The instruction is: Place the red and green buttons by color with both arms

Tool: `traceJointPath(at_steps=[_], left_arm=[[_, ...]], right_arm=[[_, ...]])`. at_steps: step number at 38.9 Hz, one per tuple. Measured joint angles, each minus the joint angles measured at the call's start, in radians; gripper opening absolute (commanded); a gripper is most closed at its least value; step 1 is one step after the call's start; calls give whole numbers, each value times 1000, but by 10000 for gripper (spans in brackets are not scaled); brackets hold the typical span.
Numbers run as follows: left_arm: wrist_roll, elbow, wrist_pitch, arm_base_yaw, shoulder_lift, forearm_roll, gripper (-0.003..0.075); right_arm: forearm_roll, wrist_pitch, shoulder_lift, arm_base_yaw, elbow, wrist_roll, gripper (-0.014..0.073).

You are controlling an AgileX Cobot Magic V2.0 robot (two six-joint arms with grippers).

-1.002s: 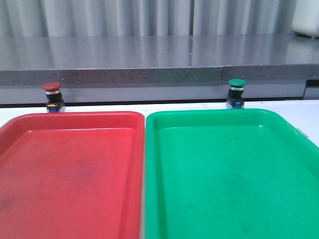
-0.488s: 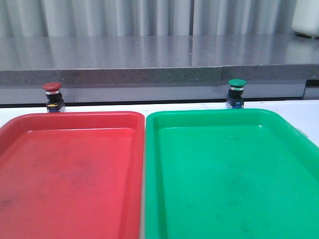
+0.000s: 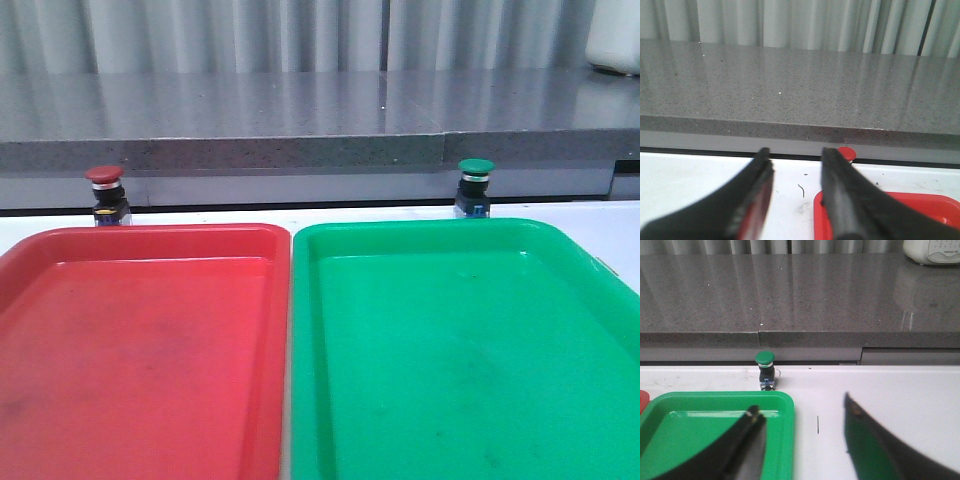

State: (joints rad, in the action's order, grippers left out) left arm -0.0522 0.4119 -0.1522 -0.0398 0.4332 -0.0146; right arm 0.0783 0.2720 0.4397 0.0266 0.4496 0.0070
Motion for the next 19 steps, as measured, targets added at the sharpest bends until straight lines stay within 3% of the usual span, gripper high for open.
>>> traceJointPath(at_steps=[1,3,12,19], left_arm=[[0,0,0,0,0,0,650],[0,0,0,0,0,0,706],[0,0,0,0,0,-2,607],[0,0,28,0,28,-2,573]], right_arm=[[0,0,2,0,0,0,666],[0,0,2,0,0,0,659],[0,0,2,0,0,0,645],[0,0,2,0,0,0,645]])
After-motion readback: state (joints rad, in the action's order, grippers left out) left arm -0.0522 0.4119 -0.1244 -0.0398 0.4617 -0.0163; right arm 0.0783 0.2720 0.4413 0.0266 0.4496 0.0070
